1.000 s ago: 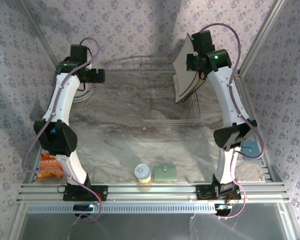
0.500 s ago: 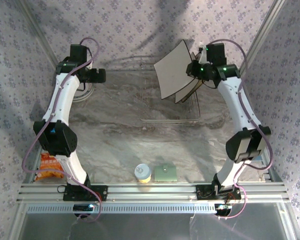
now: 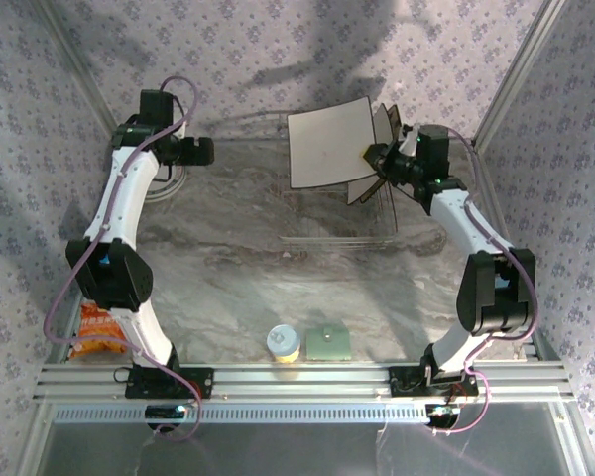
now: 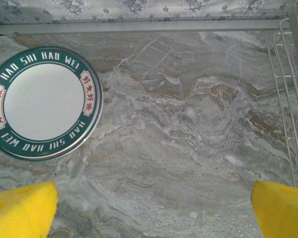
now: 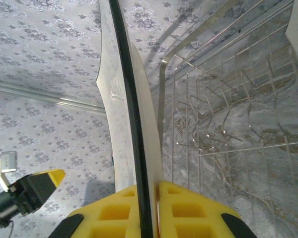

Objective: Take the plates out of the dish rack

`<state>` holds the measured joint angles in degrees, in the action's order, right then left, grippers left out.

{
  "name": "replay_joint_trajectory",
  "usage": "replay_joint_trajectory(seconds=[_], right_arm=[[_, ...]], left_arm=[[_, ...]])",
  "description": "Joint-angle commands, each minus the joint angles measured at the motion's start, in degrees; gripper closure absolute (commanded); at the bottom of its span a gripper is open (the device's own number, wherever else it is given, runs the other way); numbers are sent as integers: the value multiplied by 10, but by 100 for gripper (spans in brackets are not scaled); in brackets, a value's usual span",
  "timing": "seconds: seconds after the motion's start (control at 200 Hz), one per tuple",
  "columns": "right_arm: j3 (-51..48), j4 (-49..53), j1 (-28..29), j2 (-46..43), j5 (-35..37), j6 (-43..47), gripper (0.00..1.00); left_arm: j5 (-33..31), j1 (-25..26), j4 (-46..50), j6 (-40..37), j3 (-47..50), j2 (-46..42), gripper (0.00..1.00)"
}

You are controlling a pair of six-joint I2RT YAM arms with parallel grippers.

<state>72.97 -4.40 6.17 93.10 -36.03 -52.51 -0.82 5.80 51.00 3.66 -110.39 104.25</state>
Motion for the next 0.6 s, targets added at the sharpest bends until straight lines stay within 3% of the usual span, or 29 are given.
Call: replay_joint_trajectory(seconds=[0.0, 0.595], right_arm=[[14, -183, 5, -20, -51, -57, 100], [20, -193, 20, 1, -47, -61, 100]], left_arm=[[13, 4, -7, 2, -2, -19, 1], [53, 4, -26, 6, 6, -20, 1]])
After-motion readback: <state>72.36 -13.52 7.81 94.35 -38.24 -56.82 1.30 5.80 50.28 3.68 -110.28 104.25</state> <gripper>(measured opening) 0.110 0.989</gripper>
